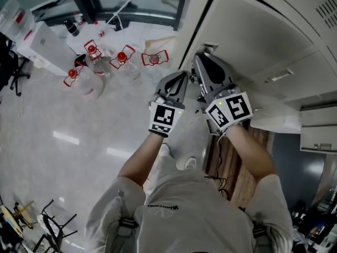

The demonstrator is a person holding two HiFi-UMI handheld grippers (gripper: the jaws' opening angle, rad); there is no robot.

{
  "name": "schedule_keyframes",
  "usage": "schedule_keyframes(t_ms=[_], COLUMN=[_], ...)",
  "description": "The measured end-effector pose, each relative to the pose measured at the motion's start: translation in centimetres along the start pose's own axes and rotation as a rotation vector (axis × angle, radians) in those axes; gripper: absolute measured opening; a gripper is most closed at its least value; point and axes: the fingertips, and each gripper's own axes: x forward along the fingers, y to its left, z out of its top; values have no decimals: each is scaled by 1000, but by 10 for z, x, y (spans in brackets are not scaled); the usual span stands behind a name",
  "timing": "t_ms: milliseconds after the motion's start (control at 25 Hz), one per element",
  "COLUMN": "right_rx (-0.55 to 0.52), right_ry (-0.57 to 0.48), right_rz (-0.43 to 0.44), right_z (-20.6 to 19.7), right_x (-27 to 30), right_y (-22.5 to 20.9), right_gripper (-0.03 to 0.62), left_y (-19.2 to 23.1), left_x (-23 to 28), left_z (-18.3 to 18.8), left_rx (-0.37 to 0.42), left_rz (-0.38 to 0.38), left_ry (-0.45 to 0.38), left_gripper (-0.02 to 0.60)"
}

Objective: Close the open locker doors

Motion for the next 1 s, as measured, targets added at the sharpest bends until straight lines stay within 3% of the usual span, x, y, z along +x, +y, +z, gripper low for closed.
schedule_keyframes(t_ms=[720, 840, 1000], right_rx=[-10, -12, -51], right_ry=[-51, -54, -22], right_rz=[-167, -205, -182], right_z=[-2, -7, -32], right_x=[19, -6, -82], right_y=[-30, -26, 0], right_gripper=[29, 11, 11], left_y=[18, 16, 19], left_x=[43, 42, 41], left_z=[-11, -10, -4], left_rx=[33, 63, 113], left_rz=[83, 81, 91], left_ry=[9, 3, -25], left_gripper=[5, 5, 5])
